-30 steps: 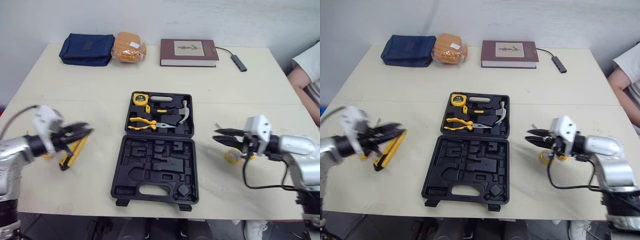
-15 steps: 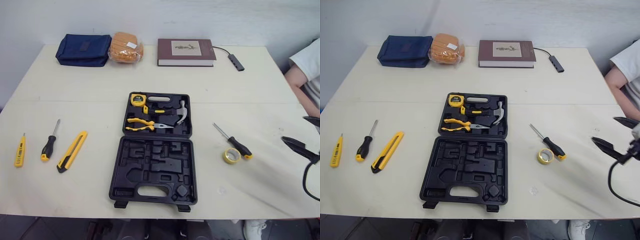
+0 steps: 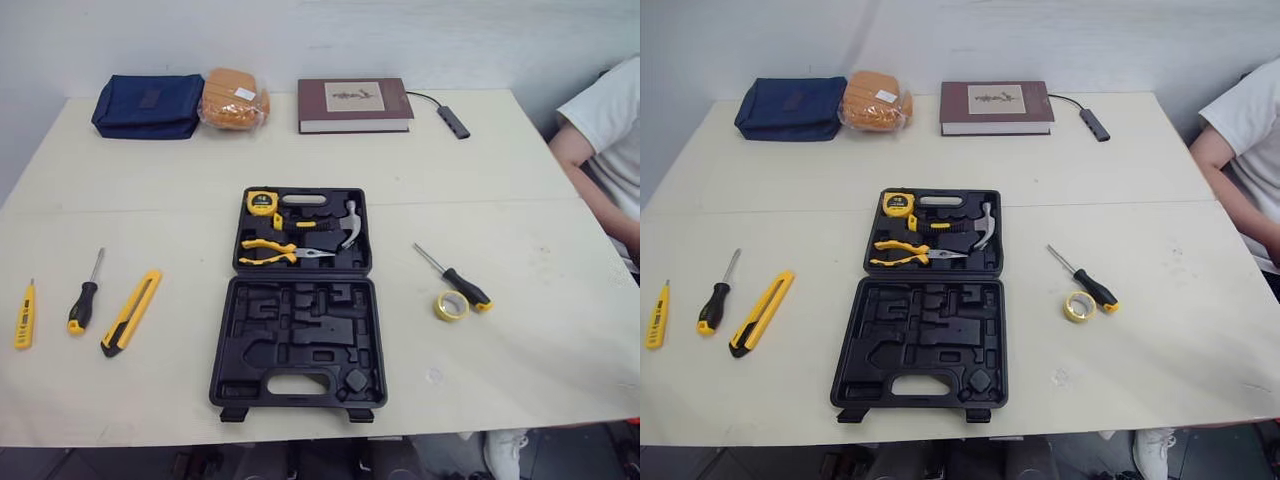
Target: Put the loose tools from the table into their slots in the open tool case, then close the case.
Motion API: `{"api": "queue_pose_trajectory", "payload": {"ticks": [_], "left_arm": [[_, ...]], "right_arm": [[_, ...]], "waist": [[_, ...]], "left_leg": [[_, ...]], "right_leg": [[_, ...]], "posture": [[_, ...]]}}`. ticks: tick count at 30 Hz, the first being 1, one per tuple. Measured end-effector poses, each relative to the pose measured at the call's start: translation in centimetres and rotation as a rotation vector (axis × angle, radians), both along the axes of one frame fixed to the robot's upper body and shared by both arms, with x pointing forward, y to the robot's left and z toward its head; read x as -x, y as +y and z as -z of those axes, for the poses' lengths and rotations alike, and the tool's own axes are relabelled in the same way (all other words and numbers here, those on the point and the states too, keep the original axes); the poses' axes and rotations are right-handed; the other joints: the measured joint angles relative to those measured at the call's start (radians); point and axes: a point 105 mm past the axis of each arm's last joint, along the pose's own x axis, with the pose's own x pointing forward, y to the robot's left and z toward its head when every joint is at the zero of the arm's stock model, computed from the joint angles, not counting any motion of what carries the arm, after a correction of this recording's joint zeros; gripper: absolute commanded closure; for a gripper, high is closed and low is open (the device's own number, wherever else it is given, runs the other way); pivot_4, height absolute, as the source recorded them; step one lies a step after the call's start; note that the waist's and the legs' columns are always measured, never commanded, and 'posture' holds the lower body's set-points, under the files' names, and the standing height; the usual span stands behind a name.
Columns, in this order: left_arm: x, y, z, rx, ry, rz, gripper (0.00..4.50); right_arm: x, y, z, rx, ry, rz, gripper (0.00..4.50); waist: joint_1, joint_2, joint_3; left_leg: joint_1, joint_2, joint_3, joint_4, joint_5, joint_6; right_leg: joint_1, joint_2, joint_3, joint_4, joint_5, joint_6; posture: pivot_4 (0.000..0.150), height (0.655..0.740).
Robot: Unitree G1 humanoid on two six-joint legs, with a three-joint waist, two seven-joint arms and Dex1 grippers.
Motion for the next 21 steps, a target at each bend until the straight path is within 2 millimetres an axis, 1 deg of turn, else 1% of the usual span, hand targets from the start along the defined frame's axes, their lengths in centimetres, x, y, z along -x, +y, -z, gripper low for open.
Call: {"api": "queue_pose_trajectory", "payload": {"ticks": [3, 6, 7, 8, 10, 12, 13, 15, 16, 18, 20, 21], "left_arm": [[-0.8, -0.7, 0.2, 0.016, -0.019, 0.066, 0.06], [-2.5, -2.5, 0.0, 0.041, -0.089, 0.21, 0.06], [-3.8, -4.0, -0.2, 0.057, -0.134, 0.32, 0.06], [-4.6, -5.1, -0.4, 0.063, -0.152, 0.388, 0.06], [-5.6, -6.5, -0.9, 0.063, -0.157, 0.474, 0.06], [-6.6, -8.2, -1.4, 0.06, -0.139, 0.557, 0.06], [-6.9, -8.9, -1.4, 0.059, -0.121, 0.589, 0.06], [-7.2, -10.3, -0.8, 0.081, -0.054, 0.644, 0.06], [-7.3, -11.4, -0.2, 0.105, -0.009, 0.675, 0.06], [-7.9, -13.4, 0.5, 0.147, 0.044, 0.736, 0.06], [-8.1, -14.5, 0.6, 0.16, 0.077, 0.753, 0.06], [-8.2, -14.8, 1.0, 0.178, 0.1, 0.738, 0.06]], "right_arm": [[-0.9, 1.2, 0.7, -0.025, -0.008, -0.052, 0.01], [-2.2, 2.9, 1.0, -0.041, -0.033, -0.117, 0.01], [-3.6, 4.8, 0.5, -0.063, -0.082, -0.183, 0.01], [-4.5, 6.4, 0.0, -0.076, -0.117, -0.244, 0.01], [-5.7, 9.6, -1.1, -0.095, -0.178, -0.365, 0.01], [-6.6, 13.1, -2.0, -0.119, -0.203, -0.484, 0.01], [-6.9, 14.5, -2.3, -0.134, -0.212, -0.531, 0.01], [-7.2, 17.2, -3.0, -0.169, -0.222, -0.624, 0.01], [-7.4, 19.1, -3.5, -0.208, -0.229, -0.683, 0.01], [-7.3, 22.0, -4.5, -0.236, -0.223, -0.795, 0.01], [-7.0, 23.8, -4.9, -0.228, -0.193, -0.877, 0.01], [-6.8, 24.9, -5.2, -0.234, -0.178, -0.928, 0.01]], "waist": [[0.002, 0.0, 0.0], [0.005, 0.0, 0.0], [0.006, 0.0, 0.0], [0.006, 0.0, 0.0], [0.007, 0.0, 0.0], [0.008, 0.001, 0.0], [0.008, 0.001, 0.0], [0.008, 0.001, 0.0], [0.006, 0.001, 0.0], [0.009, 0.0, 0.0], [0.011, 0.0, 0.0], [0.012, 0.0, 0.0]], "left_leg": [[0.001, 0.0, 0.004, 0.0, -0.002, 0.001], [0.001, 0.0, 0.005, 0.001, -0.002, 0.001], [0.002, 0.0, 0.005, 0.002, -0.002, 0.001], [0.002, 0.001, 0.005, 0.002, -0.002, 0.001], [0.002, 0.001, 0.005, 0.002, -0.002, 0.001], [0.002, 0.002, 0.005, 0.001, -0.002, 0.001], [0.002, 0.002, 0.005, 0.001, -0.002, 0.002], [0.001, 0.002, 0.006, 0.002, -0.001, 0.005], [0.001, 0.002, 0.006, 0.002, -0.001, 0.006], [0.001, 0.002, 0.006, 0.004, -0.002, 0.007], [0.001, 0.002, 0.006, 0.004, -0.003, 0.005], [0.001, 0.002, 0.006, 0.004, -0.003, 0.005]], "right_leg": [[0.0, 0.0, 0.0, 0.002, 0.0, 0.0], [0.0, -0.001, 0.002, 0.002, 0.0, 0.0], [0.0, -0.001, 0.003, 0.002, 0.0, 0.0], [-0.001, -0.001, 0.003, 0.001, 0.0, 0.0], [-0.001, 0.0, 0.003, 0.002, 0.0, -0.001], [-0.001, 0.0, 0.003, 0.004, 0.0, -0.001], [-0.001, 0.0, 0.003, 0.003, 0.0, -0.001], [-0.001, 0.0, 0.003, 0.003, 0.0, -0.001], [-0.001, 0.0, 0.003, 0.003, 0.0, -0.001], [-0.001, 0.0, 0.004, 0.003, 0.0, -0.001], [0.0, 0.0, 0.003, 0.002, 0.0, -0.001], [0.0, 0.0, 0.003, 0.002, 0.0, -0.001]], "posture": [[0.15, 0.74], [0.15, 0.74], [0.15, 0.74], [0.15, 0.74], [0.15, 0.74], [0.15, 0.74], [0.15, 0.74], [0.15, 0.74], [0.15, 0.74], [0.15, 0.74], [0.15, 0.74], [0.15, 0.74]]}}
